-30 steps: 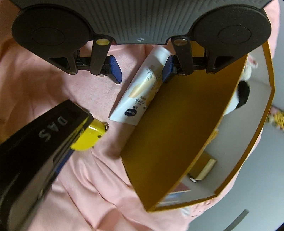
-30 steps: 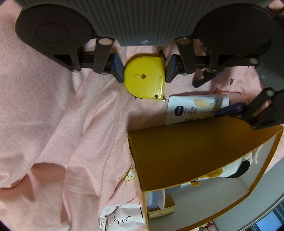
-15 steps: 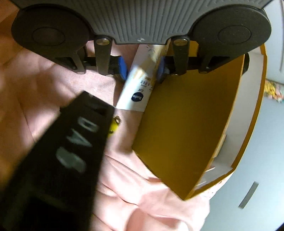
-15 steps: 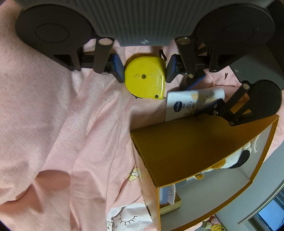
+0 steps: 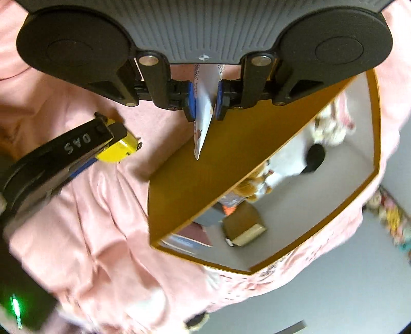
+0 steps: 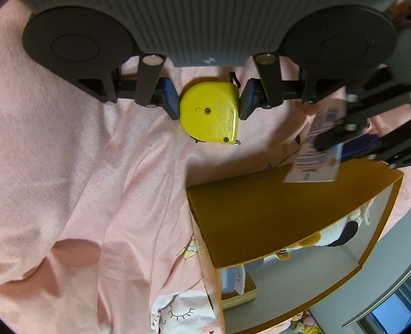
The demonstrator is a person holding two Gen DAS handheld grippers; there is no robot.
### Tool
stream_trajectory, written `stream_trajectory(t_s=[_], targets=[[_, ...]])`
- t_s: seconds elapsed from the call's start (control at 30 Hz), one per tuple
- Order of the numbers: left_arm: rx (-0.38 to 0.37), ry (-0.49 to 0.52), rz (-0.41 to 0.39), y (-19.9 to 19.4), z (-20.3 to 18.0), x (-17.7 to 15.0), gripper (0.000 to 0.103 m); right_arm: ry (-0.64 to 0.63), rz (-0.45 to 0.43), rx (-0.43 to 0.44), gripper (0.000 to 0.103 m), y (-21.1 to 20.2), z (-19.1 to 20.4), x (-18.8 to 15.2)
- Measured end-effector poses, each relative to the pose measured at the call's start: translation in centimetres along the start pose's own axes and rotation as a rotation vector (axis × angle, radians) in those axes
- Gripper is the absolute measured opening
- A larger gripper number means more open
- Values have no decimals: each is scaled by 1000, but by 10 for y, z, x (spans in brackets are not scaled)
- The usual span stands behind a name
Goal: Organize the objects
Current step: 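Grasp the white Vaseline tube with the left tool while the right tool holds the tape measure, then carry the tube and tape measure over the box and open both tools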
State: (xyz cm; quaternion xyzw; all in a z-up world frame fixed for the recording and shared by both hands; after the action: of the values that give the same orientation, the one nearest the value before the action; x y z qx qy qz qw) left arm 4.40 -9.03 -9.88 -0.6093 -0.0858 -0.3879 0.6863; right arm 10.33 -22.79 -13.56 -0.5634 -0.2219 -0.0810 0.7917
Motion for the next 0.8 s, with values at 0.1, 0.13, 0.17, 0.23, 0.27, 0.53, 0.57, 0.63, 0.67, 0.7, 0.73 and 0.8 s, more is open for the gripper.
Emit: stream_trajectory(t_s=[0.1, 0.13, 0.17, 0.23, 0.27, 0.53, 0.57, 0.63, 0.67, 0.7, 0.73, 0.8], targets=[[-70, -104, -19, -18, 15, 1, 18, 4, -15, 0, 52, -12, 4, 0], [-81, -121, -30, -23, 16, 5, 18, 8, -24, 6, 52, -17, 5, 1], [-94, -141, -44, -29, 19, 5, 18, 15, -35, 13, 52, -24, 6, 1], [-124, -185, -72, -38, 29, 9, 18, 19, -61, 23, 52, -38, 10, 4], [-149, -213, -88, -41, 34, 16, 18, 14, -77, 23, 52, -45, 13, 6], [-239, -356, -236, -81, 79, 47, 18, -88, -249, 58, 52, -109, 48, 46], [-234, -379, -256, -84, 89, 50, 18, -101, -264, 61, 52, -114, 51, 52], [-203, -404, -273, -81, 102, 55, 18, -120, -292, 58, 52, -120, 56, 67], [-178, -415, -277, -79, 109, 57, 18, -129, -302, 53, 52, -120, 58, 75], [-159, -427, -277, -78, 115, 59, 18, -138, -311, 42, 52, -120, 60, 84], [-145, -444, -277, -75, 123, 61, 18, -147, -318, 30, 52, -117, 61, 92], [-135, -471, -279, -72, 134, 66, 18, -171, -325, 6, 52, -111, 63, 109]])
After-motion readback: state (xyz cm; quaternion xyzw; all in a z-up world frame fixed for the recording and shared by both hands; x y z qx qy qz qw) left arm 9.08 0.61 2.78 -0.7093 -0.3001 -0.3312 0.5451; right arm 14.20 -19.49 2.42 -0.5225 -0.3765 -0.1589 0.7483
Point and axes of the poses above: each gripper's, at about its wrist camera, not at the fingertips, and y roughly the way its jaws point, z to its left, x to its top, the point moved 3 cm from there along y, roughly the way its jaws point, and after that the axes turned 3 degrees about -y, right-handed, at the moved point
